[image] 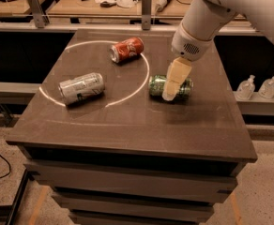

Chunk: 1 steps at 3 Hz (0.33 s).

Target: Knock green can over

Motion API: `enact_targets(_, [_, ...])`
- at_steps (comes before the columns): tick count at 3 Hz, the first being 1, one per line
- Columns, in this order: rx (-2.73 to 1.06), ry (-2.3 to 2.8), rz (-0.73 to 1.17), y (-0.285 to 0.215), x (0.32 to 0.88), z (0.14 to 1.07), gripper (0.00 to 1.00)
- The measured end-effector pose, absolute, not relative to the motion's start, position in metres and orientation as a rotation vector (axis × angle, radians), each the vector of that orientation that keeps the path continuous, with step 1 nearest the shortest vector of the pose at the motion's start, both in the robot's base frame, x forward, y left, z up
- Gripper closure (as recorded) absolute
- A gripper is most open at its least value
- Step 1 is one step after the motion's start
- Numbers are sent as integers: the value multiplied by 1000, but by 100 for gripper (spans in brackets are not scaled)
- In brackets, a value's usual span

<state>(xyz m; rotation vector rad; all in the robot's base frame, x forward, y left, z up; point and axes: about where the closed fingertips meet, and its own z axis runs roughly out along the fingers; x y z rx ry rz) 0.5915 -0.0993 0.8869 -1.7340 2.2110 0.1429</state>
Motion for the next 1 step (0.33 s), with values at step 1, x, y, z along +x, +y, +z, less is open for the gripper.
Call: enact_targets(1, [-1734, 2211, 143, -99, 591, 887, 0])
